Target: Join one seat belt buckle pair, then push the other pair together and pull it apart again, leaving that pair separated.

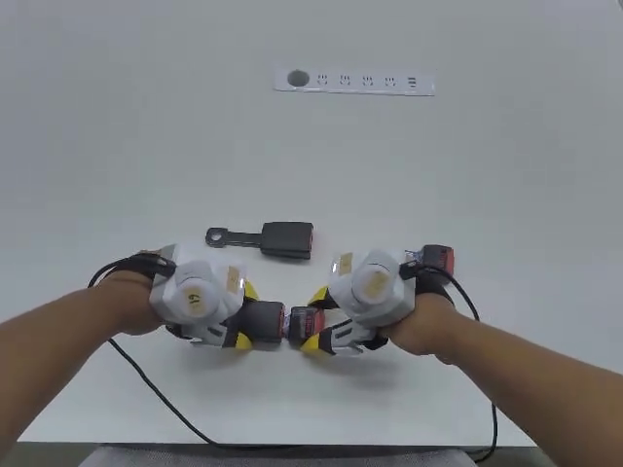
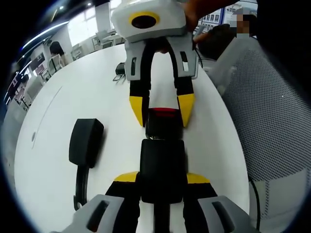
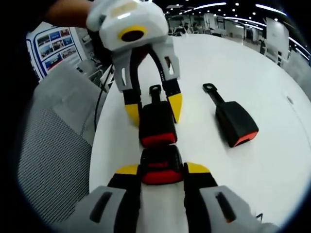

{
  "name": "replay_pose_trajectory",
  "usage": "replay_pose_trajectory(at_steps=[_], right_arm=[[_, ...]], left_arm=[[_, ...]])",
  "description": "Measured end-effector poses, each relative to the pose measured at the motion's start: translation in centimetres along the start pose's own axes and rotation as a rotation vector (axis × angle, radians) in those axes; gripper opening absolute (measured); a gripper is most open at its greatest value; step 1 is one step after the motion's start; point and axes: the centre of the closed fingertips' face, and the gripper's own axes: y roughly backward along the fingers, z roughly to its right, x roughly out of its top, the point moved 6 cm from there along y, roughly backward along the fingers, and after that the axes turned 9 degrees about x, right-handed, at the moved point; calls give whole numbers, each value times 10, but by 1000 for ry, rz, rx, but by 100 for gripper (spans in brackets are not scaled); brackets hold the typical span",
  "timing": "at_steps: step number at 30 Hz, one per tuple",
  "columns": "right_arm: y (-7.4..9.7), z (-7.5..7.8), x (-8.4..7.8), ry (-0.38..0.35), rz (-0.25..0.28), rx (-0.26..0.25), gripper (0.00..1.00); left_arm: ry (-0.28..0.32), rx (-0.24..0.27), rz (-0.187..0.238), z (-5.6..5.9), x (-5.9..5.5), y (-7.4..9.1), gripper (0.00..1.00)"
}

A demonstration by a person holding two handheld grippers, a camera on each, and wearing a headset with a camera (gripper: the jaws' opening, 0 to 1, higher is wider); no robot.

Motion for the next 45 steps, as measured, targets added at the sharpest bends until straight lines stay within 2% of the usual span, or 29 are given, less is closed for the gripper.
replay_pose_trajectory(at_steps=[14, 17, 25, 32, 35, 45], right_arm=[[3, -1, -4, 29, 33, -8, 33], [3, -2, -4, 33, 24, -12, 33], [4, -4, -8, 6, 70, -25, 33], [5, -4, -8, 19, 81, -25, 33], [4, -5, -7, 38, 67, -27, 33], [5, -5, -10, 28, 88, -34, 33]], left_arm=[[-26, -24, 12, -1, -2, -1, 34], [-23, -29, 12, -3, -2, 0, 34], [-27, -25, 30, -1, -3, 0, 34], [-33, -33, 30, -2, -3, 0, 34], [-54, -46, 22, -3, -3, 0, 34], [-65, -54, 17, -2, -3, 0, 33]])
